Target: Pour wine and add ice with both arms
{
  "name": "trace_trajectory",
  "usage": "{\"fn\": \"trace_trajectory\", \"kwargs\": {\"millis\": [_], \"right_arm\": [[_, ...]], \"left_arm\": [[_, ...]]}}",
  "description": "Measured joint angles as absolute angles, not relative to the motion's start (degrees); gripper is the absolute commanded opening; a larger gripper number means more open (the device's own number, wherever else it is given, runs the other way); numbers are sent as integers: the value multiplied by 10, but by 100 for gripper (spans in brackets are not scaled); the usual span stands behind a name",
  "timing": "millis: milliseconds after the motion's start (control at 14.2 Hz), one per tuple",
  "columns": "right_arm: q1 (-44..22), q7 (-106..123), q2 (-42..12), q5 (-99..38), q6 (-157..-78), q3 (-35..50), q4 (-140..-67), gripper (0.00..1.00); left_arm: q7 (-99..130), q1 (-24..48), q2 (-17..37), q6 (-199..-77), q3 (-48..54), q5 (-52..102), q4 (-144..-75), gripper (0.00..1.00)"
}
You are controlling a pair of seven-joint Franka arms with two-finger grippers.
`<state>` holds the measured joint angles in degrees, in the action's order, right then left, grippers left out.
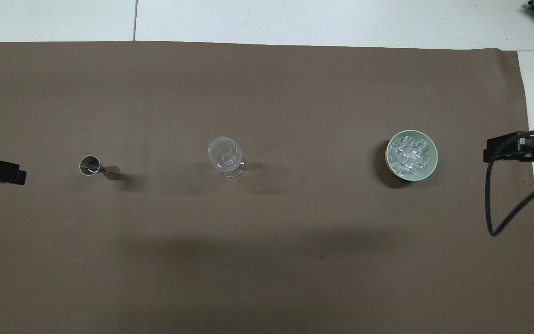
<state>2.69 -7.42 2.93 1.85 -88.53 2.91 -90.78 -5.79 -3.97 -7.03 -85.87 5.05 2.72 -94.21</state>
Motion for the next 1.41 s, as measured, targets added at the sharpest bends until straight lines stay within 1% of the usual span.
{"fn": "trace_trajectory", "kwargs": {"millis": [707, 1131, 1413], "right_arm": [[29, -74, 29, 18, -885, 29, -908, 100], [29, -74, 29, 18, -885, 29, -908, 100], [29, -74, 29, 18, -885, 29, -908, 100]], "left_arm": [[-58, -40, -74, -858, 51, 27, -940, 100], [11, -40, -77, -857, 49, 27, -941, 100], [-15, -35, -77, -855, 52, 27, -954, 100]]}}
